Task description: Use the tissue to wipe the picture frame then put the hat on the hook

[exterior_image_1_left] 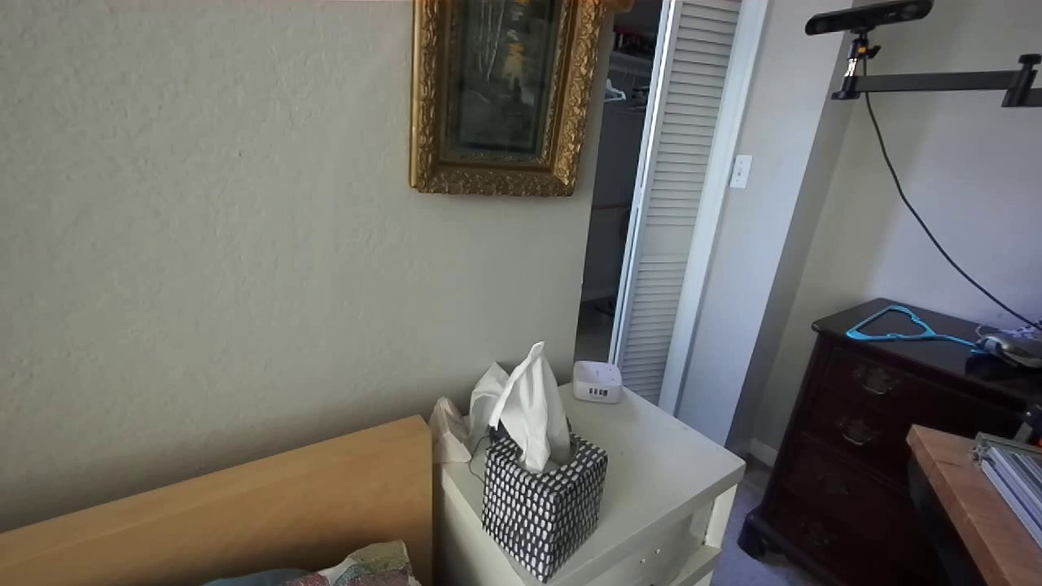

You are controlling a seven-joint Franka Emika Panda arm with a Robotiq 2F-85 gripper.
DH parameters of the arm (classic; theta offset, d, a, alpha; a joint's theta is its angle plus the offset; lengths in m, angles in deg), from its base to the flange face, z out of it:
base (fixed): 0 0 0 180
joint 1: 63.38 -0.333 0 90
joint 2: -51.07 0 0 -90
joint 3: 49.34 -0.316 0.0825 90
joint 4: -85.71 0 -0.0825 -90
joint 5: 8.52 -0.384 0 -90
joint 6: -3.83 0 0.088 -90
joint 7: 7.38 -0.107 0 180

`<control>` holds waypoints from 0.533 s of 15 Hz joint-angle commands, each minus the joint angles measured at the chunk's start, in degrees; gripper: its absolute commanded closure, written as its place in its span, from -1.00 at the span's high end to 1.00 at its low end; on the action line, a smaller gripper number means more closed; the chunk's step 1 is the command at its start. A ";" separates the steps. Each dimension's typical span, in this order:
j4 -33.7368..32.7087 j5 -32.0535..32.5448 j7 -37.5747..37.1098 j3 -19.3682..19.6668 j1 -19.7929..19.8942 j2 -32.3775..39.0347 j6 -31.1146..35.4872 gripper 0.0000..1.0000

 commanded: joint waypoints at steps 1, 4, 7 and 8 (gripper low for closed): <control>3.67 0.51 -0.73 -1.76 0.48 -4.53 -0.60 1.00; 6.26 1.50 -0.65 -2.94 1.08 -7.72 -2.73 1.00; 9.90 0.30 1.96 -3.29 0.98 -11.22 -9.83 1.00; 11.54 0.06 3.60 -3.29 0.67 -12.45 -12.70 1.00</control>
